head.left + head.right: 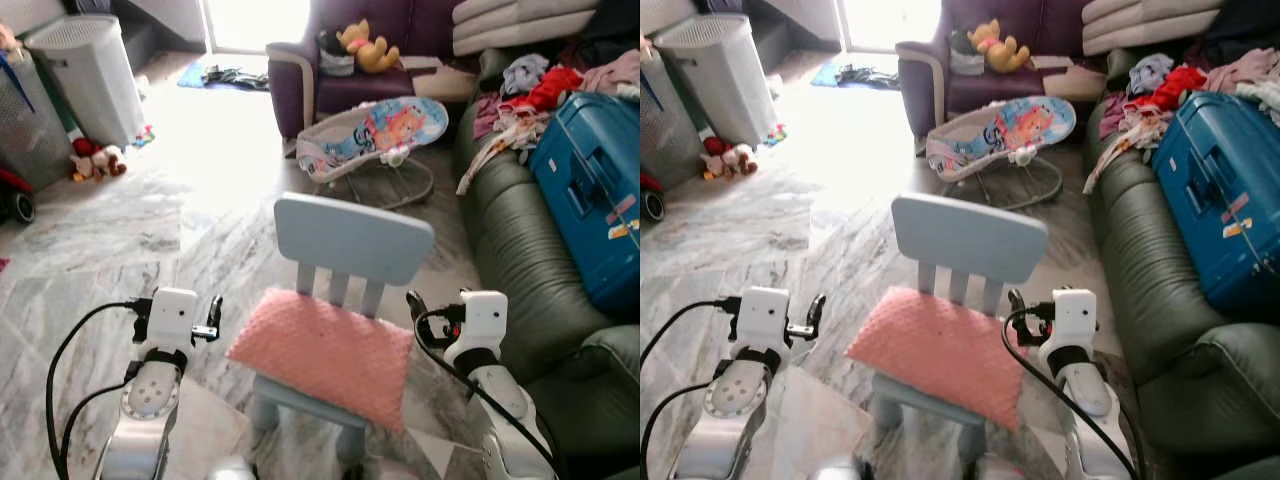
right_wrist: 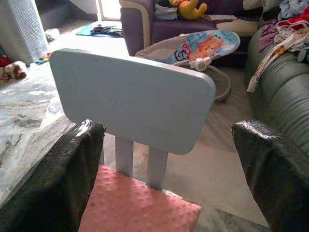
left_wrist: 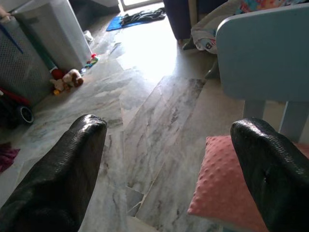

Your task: Move the pillow to the sofa

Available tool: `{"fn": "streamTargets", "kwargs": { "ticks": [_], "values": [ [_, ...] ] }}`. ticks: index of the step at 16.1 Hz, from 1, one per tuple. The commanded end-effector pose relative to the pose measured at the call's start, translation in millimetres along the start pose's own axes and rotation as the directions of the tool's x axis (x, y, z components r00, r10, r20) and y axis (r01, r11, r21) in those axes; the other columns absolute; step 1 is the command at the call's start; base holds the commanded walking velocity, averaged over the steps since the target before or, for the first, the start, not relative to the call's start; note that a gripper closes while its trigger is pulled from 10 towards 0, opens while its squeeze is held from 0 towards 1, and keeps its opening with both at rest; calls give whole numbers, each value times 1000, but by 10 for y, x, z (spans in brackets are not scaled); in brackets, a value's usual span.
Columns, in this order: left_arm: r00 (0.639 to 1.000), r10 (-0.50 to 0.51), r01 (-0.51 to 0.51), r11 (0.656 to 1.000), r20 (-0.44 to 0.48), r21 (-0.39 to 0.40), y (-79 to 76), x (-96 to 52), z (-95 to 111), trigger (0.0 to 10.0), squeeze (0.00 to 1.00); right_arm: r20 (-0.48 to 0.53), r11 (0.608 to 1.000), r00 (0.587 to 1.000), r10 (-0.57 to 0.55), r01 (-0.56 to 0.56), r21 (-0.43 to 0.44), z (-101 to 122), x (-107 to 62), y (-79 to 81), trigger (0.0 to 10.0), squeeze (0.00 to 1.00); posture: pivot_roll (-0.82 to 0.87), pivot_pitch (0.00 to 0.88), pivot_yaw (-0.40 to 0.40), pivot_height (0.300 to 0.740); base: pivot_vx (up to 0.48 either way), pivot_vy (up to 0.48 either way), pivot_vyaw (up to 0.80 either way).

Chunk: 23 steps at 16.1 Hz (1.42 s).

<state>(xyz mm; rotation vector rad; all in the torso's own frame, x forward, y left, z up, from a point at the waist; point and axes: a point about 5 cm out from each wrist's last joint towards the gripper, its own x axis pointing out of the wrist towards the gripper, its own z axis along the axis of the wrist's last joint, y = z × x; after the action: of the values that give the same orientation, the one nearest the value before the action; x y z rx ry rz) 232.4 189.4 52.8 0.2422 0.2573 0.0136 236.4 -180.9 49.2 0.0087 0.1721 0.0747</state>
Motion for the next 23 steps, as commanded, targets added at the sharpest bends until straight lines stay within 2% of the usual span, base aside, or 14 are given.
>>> {"fn": "streamTargets", "kwargs": {
  "ticks": [1,6,18,23],
  "values": [
    [1000,14,-14,1000,-2,3,36,10,10,10000,0,15,1000,1000,1,-1,-3,58,15,-9,10000,0,6,0,-19,661,0,0,0],
    [1000,18,-18,1000,-4,-1,17,3,10,10000,0,21,1000,1000,6,-6,1,73,32,6,10000,0,7,0,-23,606,0,0,0],
    [996,72,-72,997,47,4,36,30,133,10000,0,24,1000,1000,1,-1,11,79,60,-41,10000,0,6,0,-26,606,0,0,0],
    [997,65,-65,998,52,3,17,43,141,10000,0,28,1000,999,16,-16,-1,87,71,-31,10000,0,1,0,-26,606,355,0,0]
  ]
}}
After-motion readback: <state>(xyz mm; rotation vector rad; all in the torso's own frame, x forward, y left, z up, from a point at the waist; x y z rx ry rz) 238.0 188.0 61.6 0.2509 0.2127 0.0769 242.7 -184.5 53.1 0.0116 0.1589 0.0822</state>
